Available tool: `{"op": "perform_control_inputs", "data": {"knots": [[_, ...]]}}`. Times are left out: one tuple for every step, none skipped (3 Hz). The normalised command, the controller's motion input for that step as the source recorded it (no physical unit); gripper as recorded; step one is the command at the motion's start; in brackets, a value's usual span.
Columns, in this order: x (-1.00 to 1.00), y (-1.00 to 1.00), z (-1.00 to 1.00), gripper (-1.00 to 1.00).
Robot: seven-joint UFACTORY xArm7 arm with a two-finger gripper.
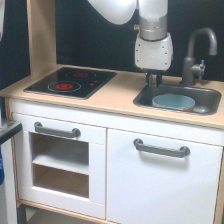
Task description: Place the pot in the sink
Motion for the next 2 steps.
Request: {"op": "perform_control_inputs", "data": {"knots": [[-0.06,-0.08,0.46,1.0],[-0.2,-0.09,0.54,1.0]]}}
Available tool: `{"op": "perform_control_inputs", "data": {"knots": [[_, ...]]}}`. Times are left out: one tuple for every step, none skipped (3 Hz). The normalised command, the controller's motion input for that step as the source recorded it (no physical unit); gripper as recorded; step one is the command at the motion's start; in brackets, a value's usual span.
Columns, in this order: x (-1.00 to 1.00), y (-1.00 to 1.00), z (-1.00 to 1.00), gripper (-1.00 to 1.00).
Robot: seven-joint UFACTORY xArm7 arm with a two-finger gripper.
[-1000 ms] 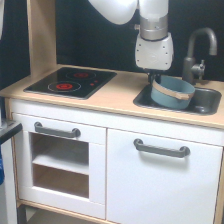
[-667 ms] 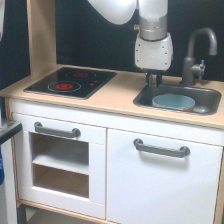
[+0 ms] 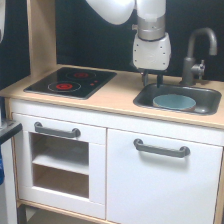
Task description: Place the pot in the sink
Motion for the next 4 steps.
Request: {"op": "perform_control_inputs", "data": {"knots": [[-0.21,-0.08,0.53,1.0],[-0.28,-0.1,0.56,1.0],[-0.31,-0.09,0.58,1.0],[-0.34,-0.08,0.6,1.0]]}}
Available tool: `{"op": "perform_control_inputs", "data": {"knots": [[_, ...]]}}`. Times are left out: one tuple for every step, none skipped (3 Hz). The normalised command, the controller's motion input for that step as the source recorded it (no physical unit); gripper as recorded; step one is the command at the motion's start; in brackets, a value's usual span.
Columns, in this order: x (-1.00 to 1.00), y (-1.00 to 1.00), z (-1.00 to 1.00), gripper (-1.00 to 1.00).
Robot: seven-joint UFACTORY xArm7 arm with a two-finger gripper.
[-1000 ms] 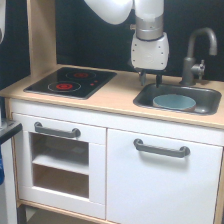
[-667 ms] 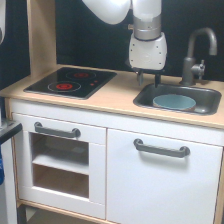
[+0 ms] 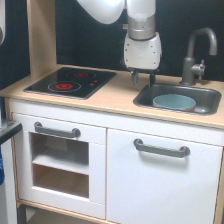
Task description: Place the pot in the sink
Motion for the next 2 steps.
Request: {"op": "perform_control_inputs", "data": {"knots": [[-0.36,-0.05,0.56,1.0],[-0.35,-0.04,0.51,1.0]]}}
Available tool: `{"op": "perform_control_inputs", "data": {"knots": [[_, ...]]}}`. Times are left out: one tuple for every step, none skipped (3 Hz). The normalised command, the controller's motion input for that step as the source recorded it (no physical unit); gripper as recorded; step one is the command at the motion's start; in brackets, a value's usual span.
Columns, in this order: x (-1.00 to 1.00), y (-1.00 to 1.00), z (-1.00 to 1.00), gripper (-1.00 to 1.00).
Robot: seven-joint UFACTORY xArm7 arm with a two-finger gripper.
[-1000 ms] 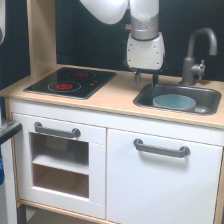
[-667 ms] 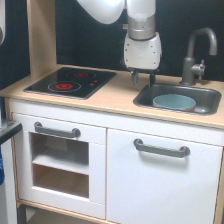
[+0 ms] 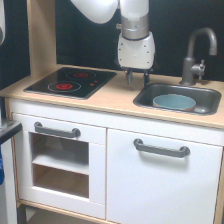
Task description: Place the pot in the sink
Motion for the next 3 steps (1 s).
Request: {"op": "perform_control_inputs", "data": {"knots": [[-0.36,-0.05,0.44,1.0],[-0.34,-0.06,0.36,1.0],[-0.33,-0.08,0.35,1.0]]}}
